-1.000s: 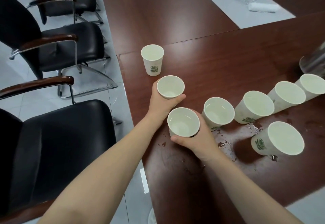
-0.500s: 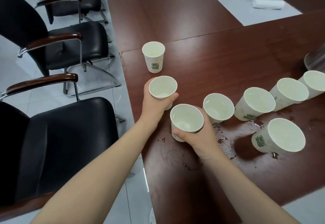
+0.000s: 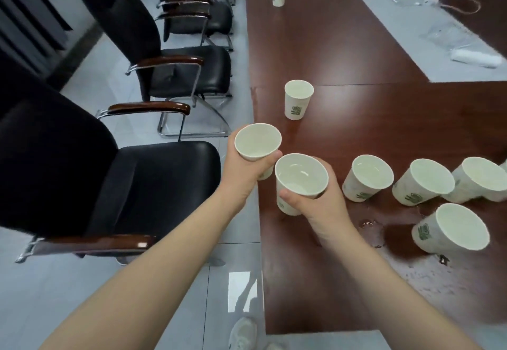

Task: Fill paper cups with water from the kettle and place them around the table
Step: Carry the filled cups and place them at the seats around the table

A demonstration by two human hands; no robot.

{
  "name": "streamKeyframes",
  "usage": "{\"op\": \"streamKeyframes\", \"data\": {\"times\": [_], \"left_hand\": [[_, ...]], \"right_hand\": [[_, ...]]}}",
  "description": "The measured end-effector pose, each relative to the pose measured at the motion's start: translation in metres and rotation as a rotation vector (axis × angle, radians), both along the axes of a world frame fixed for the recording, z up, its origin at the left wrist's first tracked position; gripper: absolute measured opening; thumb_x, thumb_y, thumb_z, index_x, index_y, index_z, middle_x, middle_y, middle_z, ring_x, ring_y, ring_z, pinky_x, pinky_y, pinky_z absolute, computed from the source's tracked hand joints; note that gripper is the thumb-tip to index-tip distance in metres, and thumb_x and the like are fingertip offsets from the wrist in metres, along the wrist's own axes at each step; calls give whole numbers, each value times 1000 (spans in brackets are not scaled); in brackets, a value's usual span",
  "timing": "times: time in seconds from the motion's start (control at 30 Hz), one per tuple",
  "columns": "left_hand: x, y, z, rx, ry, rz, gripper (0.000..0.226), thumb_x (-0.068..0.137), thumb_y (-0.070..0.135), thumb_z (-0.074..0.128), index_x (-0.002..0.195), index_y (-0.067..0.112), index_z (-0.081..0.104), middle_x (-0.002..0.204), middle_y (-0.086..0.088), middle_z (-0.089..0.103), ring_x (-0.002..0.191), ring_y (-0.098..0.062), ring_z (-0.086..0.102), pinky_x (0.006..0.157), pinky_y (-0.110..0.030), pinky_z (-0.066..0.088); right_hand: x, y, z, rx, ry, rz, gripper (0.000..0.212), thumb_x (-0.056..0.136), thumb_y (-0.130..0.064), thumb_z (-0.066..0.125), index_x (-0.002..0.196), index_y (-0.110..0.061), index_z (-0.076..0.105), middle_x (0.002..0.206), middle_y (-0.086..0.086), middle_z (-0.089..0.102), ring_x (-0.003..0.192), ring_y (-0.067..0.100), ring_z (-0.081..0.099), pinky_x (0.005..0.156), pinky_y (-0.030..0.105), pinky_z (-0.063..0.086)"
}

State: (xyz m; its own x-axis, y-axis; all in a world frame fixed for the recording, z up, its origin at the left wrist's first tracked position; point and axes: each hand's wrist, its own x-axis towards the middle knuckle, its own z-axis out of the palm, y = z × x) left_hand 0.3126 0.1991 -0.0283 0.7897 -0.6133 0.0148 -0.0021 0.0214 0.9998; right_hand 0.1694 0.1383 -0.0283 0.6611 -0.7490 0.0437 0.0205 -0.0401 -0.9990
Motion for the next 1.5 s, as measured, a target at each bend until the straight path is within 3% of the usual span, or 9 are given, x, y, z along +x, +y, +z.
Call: {"op": "streamKeyframes", "data": {"times": [0.1,0.23,0.43,0.67,0.83,0.97,1.13,1.33,1.5], "left_hand": [[3,44,19,-3,-22,70,67,66,10,85,120,17,45,114,-1,59,102,-8,58,80,-15,49],[16,110,45,15,-36,178,67,58,28,83,113,29,45,113,4,58,104,-7,56,86,-22,47],[41,228,76,29,-47,404,65,72,15,81,118,32,38,114,9,52,107,-7,51,81,-20,43],[63,373,97,65,-10,622,83,58,38,84,126,32,37,120,4,52,114,-16,49,98,-44,47],[77,478,111,44,51,737,69,72,24,80,123,34,35,118,4,49,112,-18,47,89,-40,50],[89,555,117,27,78,821,75,64,29,86,121,36,38,116,3,52,111,-20,50,94,-51,48],[109,631,120,-2,45,906,68,68,17,82,118,35,40,112,6,52,111,-21,51,93,-51,48],[144,696,118,-60,90,993,73,69,23,82,129,31,39,121,2,52,113,-22,50,83,-46,52],[206,743,121,-102,90,1018,66,75,19,78,127,31,40,123,1,52,105,-16,52,73,-38,51]], "right_hand": [[13,24,19,-18,-24,91,58,52,-12,78,101,-27,50,103,-13,60,86,-16,58,77,8,45],[34,62,41,-14,-24,212,64,49,-18,81,105,-28,50,104,-11,62,87,-13,59,79,10,47],[75,141,77,7,0,416,77,37,-40,82,107,-30,52,102,-12,64,88,-9,61,74,11,47],[121,249,106,-18,25,600,66,49,-29,81,105,-36,48,109,-12,59,101,4,56,85,22,45],[157,338,118,-25,8,698,78,44,-41,84,114,-39,49,115,-10,60,108,9,56,87,27,47],[186,407,125,48,0,767,76,52,-33,81,121,-34,48,115,-6,59,106,13,55,69,24,49],[227,479,129,59,-28,804,70,67,-20,83,126,-24,46,118,-1,57,110,17,53,80,26,45],[289,547,129,65,-28,900,63,55,-35,80,110,-35,49,112,-3,59,104,14,55,79,27,45],[368,600,120,88,1,936,90,42,-51,81,123,-31,47,121,2,57,112,23,53,91,41,49]]}}
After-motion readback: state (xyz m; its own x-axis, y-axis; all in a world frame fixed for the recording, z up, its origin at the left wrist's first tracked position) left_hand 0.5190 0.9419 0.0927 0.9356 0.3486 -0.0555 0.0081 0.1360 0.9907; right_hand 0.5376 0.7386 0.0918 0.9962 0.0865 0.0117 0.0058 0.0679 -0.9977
